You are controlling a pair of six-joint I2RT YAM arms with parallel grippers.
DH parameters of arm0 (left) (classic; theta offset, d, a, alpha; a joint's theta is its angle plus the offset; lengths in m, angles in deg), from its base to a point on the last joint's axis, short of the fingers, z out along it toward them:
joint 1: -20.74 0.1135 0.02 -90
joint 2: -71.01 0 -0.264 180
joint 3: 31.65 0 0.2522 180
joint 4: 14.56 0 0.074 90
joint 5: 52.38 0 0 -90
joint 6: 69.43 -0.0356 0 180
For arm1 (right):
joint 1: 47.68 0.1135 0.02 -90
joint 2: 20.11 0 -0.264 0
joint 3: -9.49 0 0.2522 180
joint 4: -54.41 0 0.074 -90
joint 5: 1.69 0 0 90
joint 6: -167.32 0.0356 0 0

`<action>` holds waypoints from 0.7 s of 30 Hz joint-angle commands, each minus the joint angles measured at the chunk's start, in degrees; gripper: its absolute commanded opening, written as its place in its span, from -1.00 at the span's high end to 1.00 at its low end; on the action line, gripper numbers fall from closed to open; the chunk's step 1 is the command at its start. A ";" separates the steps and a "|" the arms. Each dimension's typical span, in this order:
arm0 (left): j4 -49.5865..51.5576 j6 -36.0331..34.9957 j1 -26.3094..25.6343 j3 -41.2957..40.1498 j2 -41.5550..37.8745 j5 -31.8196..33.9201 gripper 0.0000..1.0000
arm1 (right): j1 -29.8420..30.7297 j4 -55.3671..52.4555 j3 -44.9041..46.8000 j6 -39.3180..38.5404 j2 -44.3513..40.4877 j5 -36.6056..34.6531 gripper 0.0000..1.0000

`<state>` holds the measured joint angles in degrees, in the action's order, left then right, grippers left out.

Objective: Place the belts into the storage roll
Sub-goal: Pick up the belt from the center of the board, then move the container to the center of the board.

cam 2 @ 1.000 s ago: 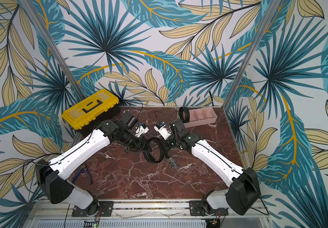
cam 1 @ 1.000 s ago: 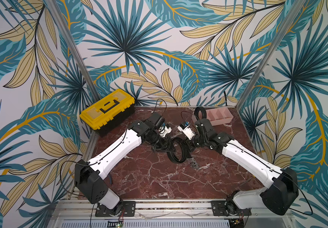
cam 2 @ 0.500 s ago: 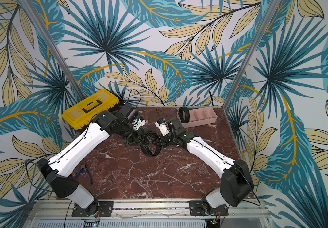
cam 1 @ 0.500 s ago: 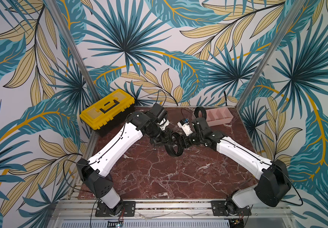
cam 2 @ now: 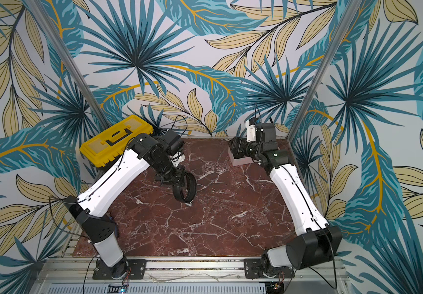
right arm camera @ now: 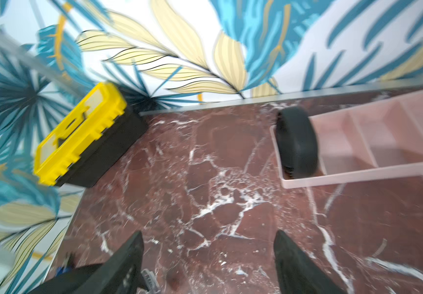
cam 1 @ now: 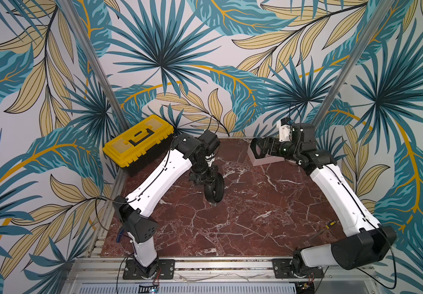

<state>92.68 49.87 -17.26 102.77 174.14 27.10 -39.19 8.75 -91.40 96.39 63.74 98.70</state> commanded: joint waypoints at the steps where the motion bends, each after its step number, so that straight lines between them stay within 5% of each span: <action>1: 9.94 -3.42 0.25 6.69 1.18 5.42 1.00 | -2.62 -3.54 -1.15 5.31 6.78 -8.89 -0.59; 6: 10.24 -4.17 0.95 7.61 0.31 7.01 1.00 | -5.56 -6.16 -9.24 8.89 20.17 -16.68 -0.59; 10: 10.16 -5.24 2.34 8.71 -0.96 8.37 1.00 | -9.48 -5.46 -11.80 15.88 25.97 -17.53 -0.63; 12: 10.22 -6.58 3.22 9.40 -1.97 11.30 1.00 | -11.20 -4.10 -12.18 19.77 28.20 -16.93 -0.83; 21: 10.00 -10.05 5.64 8.41 -4.07 15.70 1.00 | -14.53 -7.23 -21.32 30.23 38.54 -18.17 -0.84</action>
<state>94.60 41.54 -12.14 109.77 172.26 40.43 -53.97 4.01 -110.05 121.57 99.46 81.87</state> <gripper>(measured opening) 0.353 0.921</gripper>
